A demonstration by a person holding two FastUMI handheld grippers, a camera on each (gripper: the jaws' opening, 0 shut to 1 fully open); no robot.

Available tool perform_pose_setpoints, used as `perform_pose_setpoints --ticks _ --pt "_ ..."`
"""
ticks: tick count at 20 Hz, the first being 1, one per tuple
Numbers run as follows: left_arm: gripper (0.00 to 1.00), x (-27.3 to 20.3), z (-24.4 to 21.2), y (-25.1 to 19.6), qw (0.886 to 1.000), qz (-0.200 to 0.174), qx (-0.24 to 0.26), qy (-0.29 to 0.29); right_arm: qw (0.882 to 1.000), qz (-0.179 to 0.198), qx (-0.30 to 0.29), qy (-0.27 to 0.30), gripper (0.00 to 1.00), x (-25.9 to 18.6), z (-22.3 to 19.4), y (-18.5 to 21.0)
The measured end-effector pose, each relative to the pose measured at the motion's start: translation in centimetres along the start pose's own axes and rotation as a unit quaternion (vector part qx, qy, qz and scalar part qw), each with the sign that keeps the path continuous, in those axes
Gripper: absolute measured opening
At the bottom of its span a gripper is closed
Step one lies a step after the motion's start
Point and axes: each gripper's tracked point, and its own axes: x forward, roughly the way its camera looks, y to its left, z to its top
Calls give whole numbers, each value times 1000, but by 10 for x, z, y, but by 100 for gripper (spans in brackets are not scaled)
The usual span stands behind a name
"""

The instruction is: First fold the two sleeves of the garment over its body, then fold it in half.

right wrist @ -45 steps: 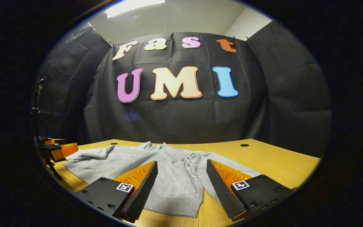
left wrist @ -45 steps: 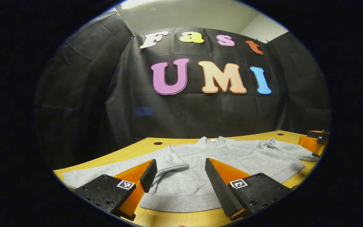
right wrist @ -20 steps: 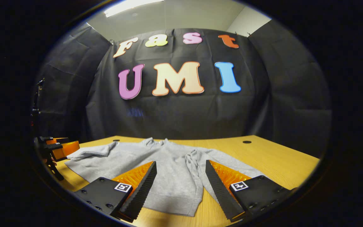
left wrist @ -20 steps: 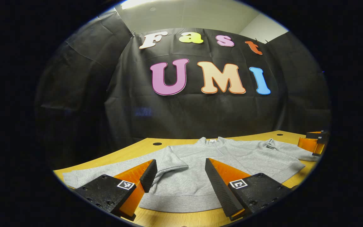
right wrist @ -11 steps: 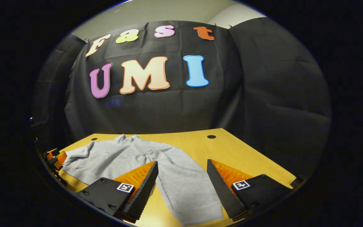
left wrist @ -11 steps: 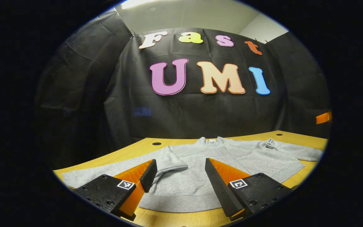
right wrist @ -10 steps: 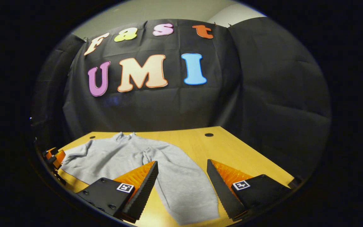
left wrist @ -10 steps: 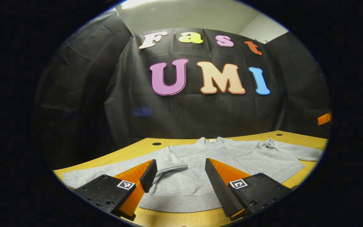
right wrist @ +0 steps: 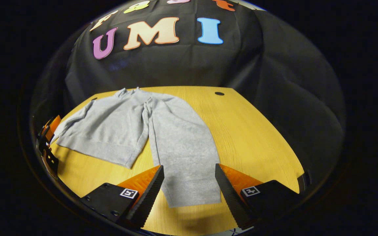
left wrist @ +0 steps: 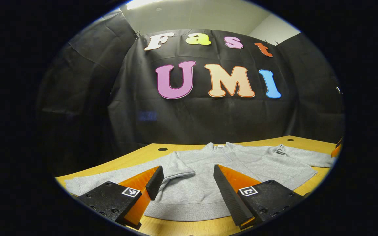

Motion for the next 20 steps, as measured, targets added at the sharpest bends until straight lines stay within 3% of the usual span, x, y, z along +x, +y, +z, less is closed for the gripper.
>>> perform_pose_setpoints --ticks 6,11,16,17,20 --pt "93 0 0 0 1000 0 1 0 999 -1 11 47 98 -1 -28 -3" --pt "93 0 1 0 1000 0 0 0 998 13 46 49 98 2 -33 -2" --pt "93 0 0 0 1000 0 0 0 998 25 40 44 97 3 -37 2" --pt "93 0 0 1 1000 -1 0 1 998 28 39 46 87 2 -37 3" --pt "93 0 0 1 1000 -1 0 1 997 46 36 48 85 4 -37 13"
